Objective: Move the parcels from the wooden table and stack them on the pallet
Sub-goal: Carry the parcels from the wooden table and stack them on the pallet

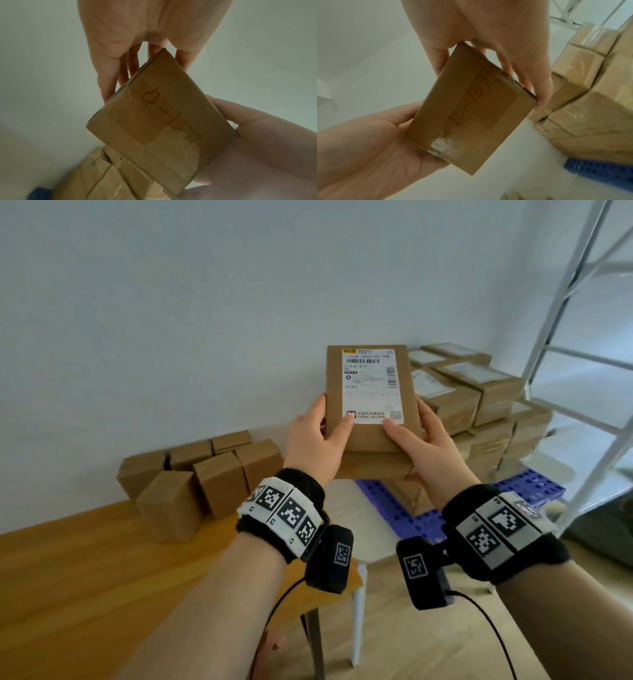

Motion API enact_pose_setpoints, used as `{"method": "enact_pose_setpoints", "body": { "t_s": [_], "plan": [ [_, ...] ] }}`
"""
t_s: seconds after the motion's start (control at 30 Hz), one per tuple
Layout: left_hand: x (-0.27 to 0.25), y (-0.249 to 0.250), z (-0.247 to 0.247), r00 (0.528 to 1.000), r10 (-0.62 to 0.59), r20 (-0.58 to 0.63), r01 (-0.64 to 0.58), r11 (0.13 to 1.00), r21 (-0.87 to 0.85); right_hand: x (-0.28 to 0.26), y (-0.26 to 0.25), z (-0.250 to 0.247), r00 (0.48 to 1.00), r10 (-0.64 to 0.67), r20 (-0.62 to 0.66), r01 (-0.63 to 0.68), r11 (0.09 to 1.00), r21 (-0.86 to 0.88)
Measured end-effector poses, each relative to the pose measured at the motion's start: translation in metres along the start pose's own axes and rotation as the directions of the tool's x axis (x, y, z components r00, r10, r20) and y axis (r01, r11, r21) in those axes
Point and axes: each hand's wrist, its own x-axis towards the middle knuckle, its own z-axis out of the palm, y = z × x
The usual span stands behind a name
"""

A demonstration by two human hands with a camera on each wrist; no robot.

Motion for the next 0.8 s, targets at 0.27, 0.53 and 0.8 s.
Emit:
{"method": "enact_pose_setpoints", "body": {
  "t_s": [0.27,0.53,0.8],
  "plan": [
    [0.053,0.077,0.106,0.997,0.07,0.023,-0.068,0.995,-0.068,0.06,-0.035,-0.121,0.995,-0.056,-0.087,0.052,0.998,-0.041],
    [0.13,0.095,0.192,0.992,0.127,0.014,-0.126,0.989,-0.071,0.138,-0.049,-0.187,0.994,-0.025,-0.105,0.024,1.0,-0.004],
    [0.209,0.111,0.258,0.99,0.135,0.051,-0.129,0.985,-0.114,0.229,-0.066,-0.234,0.972,-0.067,-0.225,0.063,0.998,-0.022]
  ]
}}
